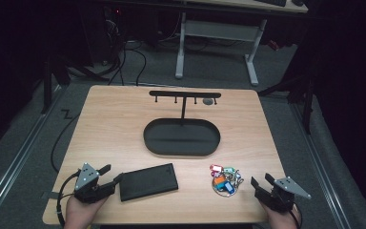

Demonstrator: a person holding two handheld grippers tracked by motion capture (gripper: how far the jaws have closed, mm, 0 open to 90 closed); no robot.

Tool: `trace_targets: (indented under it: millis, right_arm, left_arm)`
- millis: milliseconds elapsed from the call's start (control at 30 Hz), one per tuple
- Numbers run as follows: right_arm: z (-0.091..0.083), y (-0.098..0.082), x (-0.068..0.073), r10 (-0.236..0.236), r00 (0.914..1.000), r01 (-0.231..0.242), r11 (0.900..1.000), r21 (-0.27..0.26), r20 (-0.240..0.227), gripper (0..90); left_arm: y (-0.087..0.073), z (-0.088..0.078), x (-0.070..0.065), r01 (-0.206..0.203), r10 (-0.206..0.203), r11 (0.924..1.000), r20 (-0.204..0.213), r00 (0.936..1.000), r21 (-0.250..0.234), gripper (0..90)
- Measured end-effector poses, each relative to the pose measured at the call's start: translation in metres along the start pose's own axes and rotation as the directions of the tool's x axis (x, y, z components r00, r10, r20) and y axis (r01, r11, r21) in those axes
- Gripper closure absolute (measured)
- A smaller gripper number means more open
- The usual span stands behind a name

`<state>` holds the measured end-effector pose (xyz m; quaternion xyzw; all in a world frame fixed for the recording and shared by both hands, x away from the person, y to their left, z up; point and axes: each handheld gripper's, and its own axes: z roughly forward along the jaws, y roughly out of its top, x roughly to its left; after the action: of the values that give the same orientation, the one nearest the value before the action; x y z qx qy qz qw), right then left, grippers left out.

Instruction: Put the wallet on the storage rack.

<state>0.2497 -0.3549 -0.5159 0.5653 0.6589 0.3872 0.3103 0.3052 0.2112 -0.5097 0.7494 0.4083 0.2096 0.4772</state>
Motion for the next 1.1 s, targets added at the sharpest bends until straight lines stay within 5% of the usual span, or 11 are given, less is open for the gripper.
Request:
trace_targets:
  millis: [500, 733, 900, 1100]
  right_arm:
    - [-0.003, -0.001, 0.002, -0.053, 0.9986, 0.053, 0.998, -0.019, -0.006, 39.2]
    - [-0.003, -0.001, 0.006, -0.085, 0.9959, 0.083, 0.995, -0.051, -0.03, 40.6]
    - [-0.002, 0.002, 0.008, -0.096, 0.9937, 0.093, 0.995, -0.048, -0.058, 41.4]
    - [0.002, 0.007, 0.01, -0.09, 0.9936, 0.088, 0.995, -0.04, -0.068, 42.1]
  left_arm:
    - [0.001, 0.002, -0.002, -0.027, 0.027, 0.9995, -0.007, 0.9996, 0.016, 46.0]
    - [-0.003, 0.001, 0.001, -0.031, 0.032, 0.9989, -0.045, 0.9985, 0.035, 59.1]
    - [-0.009, 0.003, 0.005, -0.058, 0.069, 0.9926, -0.104, 0.9922, 0.107, 82.1]
    - [-0.016, 0.01, 0.01, -0.058, 0.08, 0.9838, -0.129, 0.9884, 0.169, 89.0]
